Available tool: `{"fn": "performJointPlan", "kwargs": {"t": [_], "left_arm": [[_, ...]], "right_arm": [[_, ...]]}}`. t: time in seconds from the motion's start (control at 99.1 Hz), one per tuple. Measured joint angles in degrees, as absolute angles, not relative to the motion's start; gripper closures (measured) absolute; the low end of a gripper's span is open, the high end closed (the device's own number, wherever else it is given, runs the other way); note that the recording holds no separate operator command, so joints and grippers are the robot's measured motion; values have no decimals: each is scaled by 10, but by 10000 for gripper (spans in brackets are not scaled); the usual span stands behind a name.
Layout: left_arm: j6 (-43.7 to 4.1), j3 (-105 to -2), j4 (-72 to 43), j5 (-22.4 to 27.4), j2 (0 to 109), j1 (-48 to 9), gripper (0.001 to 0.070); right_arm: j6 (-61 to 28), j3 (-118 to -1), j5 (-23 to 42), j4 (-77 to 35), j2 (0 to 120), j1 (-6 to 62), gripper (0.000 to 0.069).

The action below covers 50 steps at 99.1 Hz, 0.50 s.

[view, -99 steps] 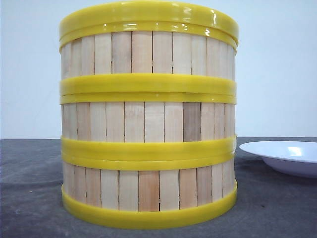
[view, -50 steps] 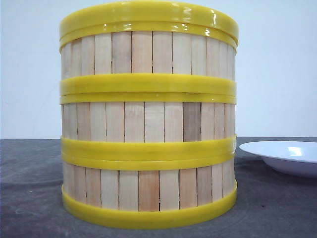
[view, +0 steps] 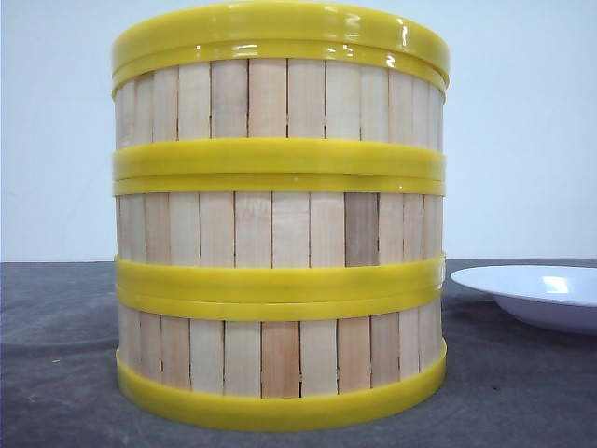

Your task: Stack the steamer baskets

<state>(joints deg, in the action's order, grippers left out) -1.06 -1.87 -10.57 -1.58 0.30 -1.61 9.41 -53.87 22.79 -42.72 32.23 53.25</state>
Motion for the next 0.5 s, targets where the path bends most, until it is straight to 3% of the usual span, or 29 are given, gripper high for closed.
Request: {"fn": "performJointPlan", "kwargs": {"t": [0.252, 0.504], "left_arm": [[-11, -19, -106, -16, 3, -16, 686], [-11, -19, -106, -16, 3, -16, 686]], "right_arm": [[70, -539, 267, -384, 322, 496, 687], [14, -535, 267, -362, 322, 329, 687]]}}
